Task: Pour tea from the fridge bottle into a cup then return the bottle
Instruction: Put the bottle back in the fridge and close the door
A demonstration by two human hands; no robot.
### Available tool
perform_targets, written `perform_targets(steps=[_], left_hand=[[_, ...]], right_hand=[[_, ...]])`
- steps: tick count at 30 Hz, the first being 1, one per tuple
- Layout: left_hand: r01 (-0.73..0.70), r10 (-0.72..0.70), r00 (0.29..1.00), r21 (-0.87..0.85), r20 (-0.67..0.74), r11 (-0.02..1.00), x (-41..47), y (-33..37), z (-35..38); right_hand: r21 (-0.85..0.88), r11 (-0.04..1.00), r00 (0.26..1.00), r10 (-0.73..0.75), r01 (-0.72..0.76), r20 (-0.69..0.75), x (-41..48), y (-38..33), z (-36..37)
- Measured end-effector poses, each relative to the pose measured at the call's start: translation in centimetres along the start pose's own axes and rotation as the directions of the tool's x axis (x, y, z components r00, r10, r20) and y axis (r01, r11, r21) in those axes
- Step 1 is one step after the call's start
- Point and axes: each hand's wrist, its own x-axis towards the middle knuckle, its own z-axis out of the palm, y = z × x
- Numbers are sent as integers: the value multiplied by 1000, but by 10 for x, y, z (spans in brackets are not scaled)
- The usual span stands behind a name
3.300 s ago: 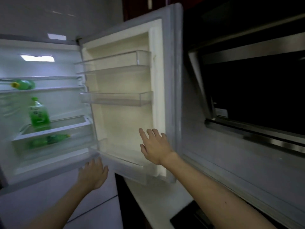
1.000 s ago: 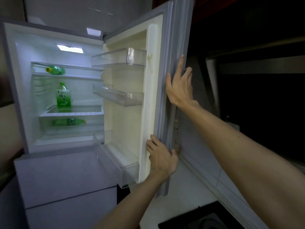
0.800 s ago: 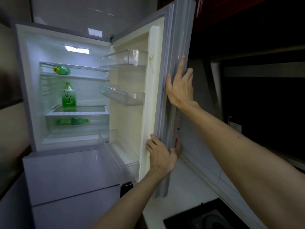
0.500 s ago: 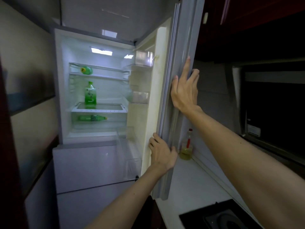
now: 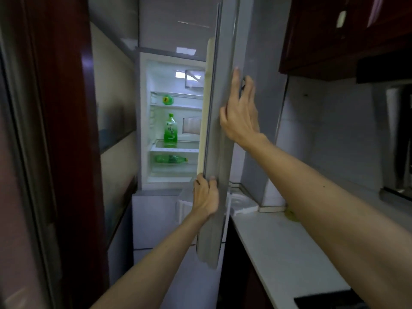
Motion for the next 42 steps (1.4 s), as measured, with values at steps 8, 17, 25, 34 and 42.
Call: perform_targets(steps=[8, 17, 25, 34, 42], left_hand=[[114, -145, 979, -201, -145, 973, 60, -38, -67], [184, -366, 890, -519, -272, 835, 192, -128, -122], [91, -331, 848, -501, -414, 860, 238, -124, -155], [-27, -267, 885, -614, -382, 789, 305, -157, -176], [-109, -68, 965, -627, -252, 771, 345, -172, -188]], right_hand=[[153, 982, 994, -105, 107, -21, 23, -70, 82], [148, 912, 922, -366, 382, -124, 68, -97, 199], [140, 896, 907, -417, 421, -63, 100, -123, 292], [112, 883, 889, -458, 455, -4, 130, -128, 356], [62, 870, 869, -492, 489, 46, 150, -125, 397]])
